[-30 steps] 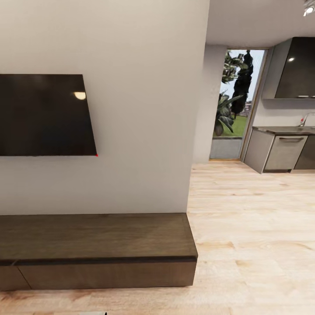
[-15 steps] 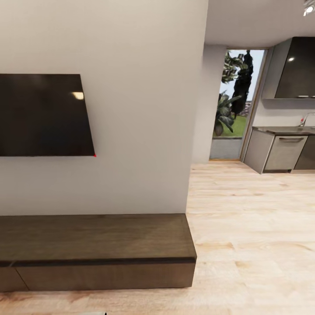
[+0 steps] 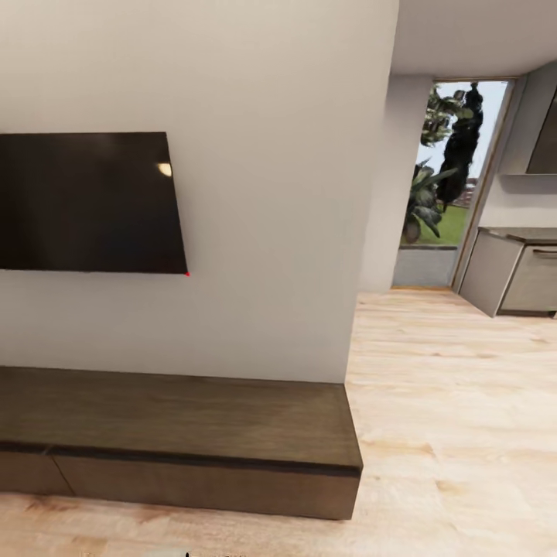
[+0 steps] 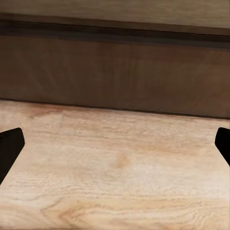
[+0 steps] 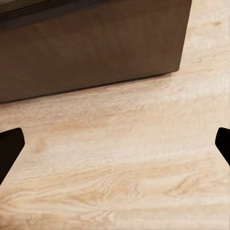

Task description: Place each of the two pumpkins and all three candles from the living room inside a cabinet in the living room (use any cabinet), then make sure every cabinet is closed, and position the cauldron so it is next to a table in the living room.

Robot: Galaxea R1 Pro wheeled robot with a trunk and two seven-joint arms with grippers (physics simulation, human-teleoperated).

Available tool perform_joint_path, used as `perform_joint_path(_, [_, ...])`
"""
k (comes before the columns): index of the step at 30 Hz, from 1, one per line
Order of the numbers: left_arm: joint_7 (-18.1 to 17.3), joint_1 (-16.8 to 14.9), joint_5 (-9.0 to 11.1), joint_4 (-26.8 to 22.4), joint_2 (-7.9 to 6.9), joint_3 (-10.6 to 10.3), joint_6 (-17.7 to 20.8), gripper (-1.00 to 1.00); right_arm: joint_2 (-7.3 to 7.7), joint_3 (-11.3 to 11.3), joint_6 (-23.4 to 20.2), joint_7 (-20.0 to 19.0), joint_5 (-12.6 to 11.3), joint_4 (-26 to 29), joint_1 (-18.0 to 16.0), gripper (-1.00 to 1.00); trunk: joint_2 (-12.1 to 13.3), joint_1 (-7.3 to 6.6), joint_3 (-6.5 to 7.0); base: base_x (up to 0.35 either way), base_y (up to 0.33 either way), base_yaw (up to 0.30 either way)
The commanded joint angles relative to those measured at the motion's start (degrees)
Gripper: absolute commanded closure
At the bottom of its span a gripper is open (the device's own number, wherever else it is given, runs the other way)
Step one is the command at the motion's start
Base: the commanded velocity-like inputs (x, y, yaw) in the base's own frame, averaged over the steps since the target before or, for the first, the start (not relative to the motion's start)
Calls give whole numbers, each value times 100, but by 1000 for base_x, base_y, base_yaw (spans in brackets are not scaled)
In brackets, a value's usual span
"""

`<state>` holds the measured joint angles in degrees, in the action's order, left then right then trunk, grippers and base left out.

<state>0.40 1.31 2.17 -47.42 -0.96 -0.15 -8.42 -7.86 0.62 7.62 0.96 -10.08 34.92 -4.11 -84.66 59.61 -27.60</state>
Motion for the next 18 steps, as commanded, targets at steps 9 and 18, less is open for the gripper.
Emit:
perform_joint_path(9, [4,0,13,-4,-1,-9,-10,-100,-5,9,21,9,-45,-2,-3,-100,-2,0,-5,1,-1,292])
perform_joint_path(18, [4,1,10,-4,-2,-11,-10,-100,-5,9,21,9,-39,-10,-3,-100,-2,0,-5,0,0,293])
